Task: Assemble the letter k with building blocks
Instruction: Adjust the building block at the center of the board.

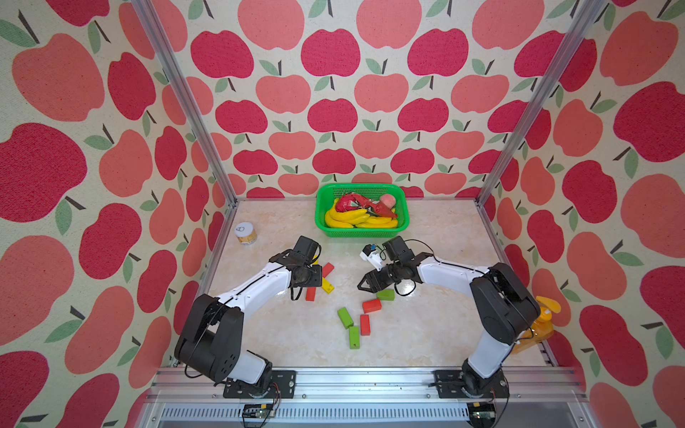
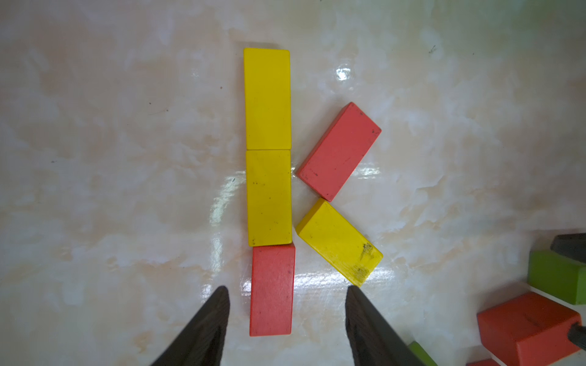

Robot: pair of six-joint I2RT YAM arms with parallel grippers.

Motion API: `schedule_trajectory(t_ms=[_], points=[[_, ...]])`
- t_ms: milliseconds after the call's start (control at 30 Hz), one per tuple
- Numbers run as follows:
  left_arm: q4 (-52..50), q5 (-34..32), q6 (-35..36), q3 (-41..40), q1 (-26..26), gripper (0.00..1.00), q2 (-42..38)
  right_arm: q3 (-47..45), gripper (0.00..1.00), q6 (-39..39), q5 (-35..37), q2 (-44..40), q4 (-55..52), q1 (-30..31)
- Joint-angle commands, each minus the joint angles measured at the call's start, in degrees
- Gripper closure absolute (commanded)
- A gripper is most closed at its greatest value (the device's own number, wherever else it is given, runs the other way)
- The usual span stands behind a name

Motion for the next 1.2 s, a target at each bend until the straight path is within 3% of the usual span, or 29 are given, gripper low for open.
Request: schedule_trajectory(t_ms=[0, 400, 900, 1167], points=[[0.1, 1.1, 0.4, -1.7, -0.3, 0.37, 1.6, 0.5, 0.40, 0.5, -1.2, -0.1, -0.5, 0.4], [1.8, 0.5, 0.0, -3.0, -0.9, 0.37, 5.2, 1.1, 0.40, 0.3, -1.3, 0.7, -1.3, 0.4], [2.5, -1.8, -0.5, -1.8, -0.9, 0.51, 9.4, 1.7, 0.40, 0.0, -1.5, 2.2, -1.8, 0.4], [1.6, -3.5, -0.8, -1.1, -0.6, 0.54, 10.1, 1.9, 0.40, 0.1, -1.7, 2.7, -2.1, 0.3]])
